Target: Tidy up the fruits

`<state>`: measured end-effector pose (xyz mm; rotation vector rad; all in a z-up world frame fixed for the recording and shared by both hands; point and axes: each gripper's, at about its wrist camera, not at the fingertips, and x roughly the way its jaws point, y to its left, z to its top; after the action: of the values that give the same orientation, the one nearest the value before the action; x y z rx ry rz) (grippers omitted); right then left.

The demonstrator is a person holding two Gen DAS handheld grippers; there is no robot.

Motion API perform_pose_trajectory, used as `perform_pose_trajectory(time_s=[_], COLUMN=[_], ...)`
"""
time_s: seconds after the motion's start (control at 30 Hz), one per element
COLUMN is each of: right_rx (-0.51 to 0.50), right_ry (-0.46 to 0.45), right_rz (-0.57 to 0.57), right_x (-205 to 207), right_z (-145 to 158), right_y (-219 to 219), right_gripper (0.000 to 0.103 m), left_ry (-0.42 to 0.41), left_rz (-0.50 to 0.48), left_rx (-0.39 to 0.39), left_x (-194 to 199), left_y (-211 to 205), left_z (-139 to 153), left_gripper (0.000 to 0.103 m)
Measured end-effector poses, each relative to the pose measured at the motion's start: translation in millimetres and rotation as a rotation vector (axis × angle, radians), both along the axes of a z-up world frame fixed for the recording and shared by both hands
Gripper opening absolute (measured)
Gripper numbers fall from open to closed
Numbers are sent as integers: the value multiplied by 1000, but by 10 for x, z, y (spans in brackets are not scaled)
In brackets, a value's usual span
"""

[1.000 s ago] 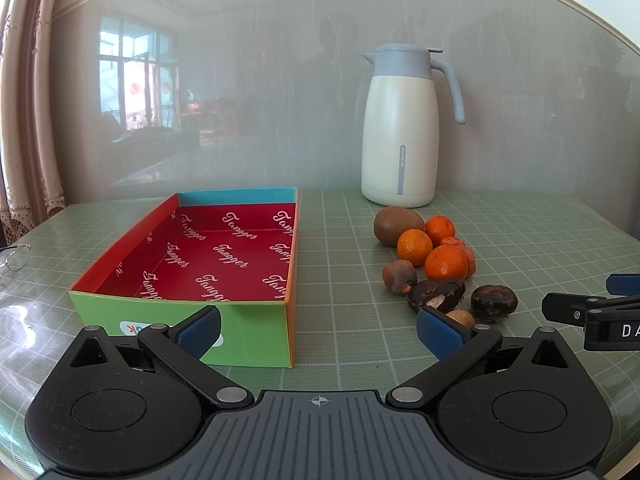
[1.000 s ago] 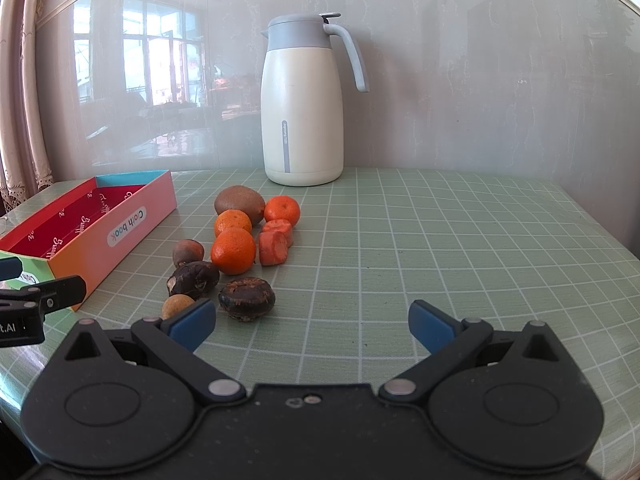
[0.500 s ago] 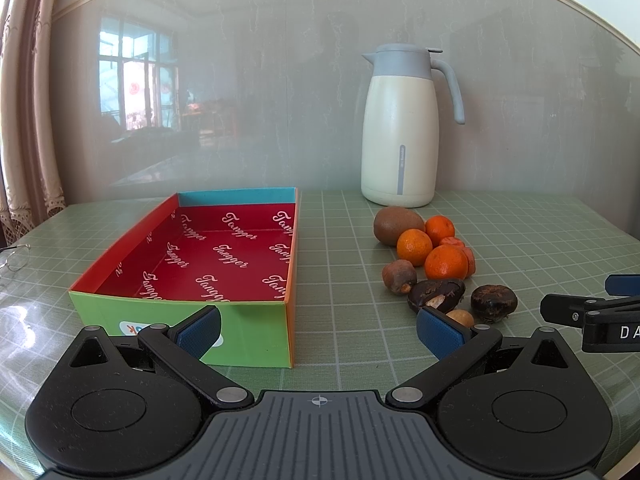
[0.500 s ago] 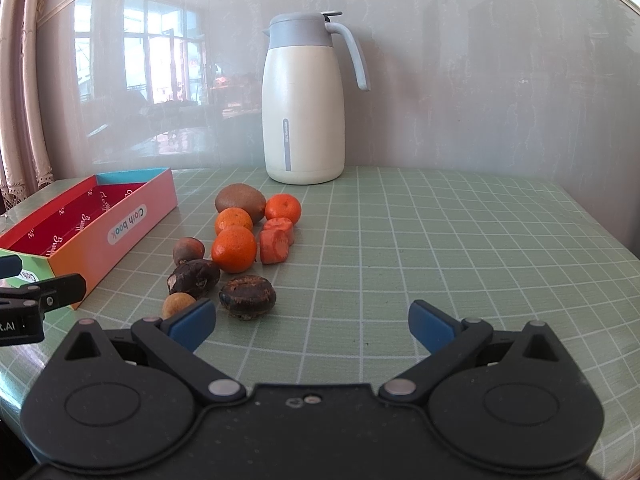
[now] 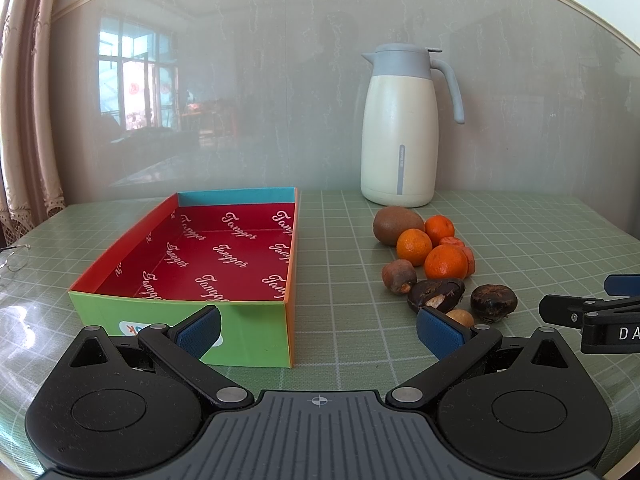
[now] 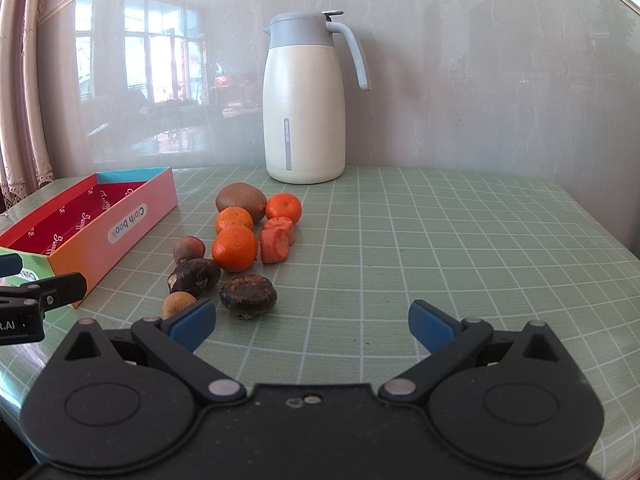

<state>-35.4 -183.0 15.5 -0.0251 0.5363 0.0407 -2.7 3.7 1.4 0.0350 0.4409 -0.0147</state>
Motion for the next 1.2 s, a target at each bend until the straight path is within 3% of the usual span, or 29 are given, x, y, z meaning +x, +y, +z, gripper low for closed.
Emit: perform_pose_trajectory(time_s=[0.83,0.93,1.2], right_rx=[3,6,2], right_ry=[-4,-13,-68], right_rz=[-6,-13,-96], right_x=[-2,-11,-28], right_z=[13,27,84], right_y=[-21,-39,-147], right_gripper=[103,103,103], left_ry=[0,13,60], left_rz=[-12,-27,-134], left_rx=[-3,-30,-13], left_x=[-12,-19,16], left_y=[-19,-21,-283], left_z=[9,6,-52], left_gripper=[103,103,103])
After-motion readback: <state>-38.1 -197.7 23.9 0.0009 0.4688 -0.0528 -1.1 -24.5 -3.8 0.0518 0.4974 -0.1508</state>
